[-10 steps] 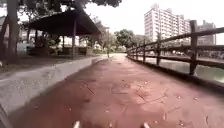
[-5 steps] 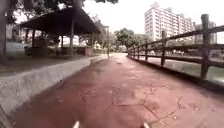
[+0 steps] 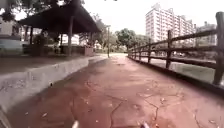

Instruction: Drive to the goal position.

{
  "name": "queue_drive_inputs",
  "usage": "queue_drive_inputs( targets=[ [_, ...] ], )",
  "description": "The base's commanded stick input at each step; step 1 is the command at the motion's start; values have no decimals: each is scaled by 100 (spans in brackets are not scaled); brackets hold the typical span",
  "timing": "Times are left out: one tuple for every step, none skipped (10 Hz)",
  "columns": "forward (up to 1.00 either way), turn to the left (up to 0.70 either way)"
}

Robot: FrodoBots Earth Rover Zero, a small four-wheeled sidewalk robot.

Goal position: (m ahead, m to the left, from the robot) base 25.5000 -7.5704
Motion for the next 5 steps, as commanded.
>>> queue_drive_inputs(
  targets=[
    [70, -8],
    [70, 0],
    [70, 0],
    [70, 0],
    [70, 0]
  ],
)
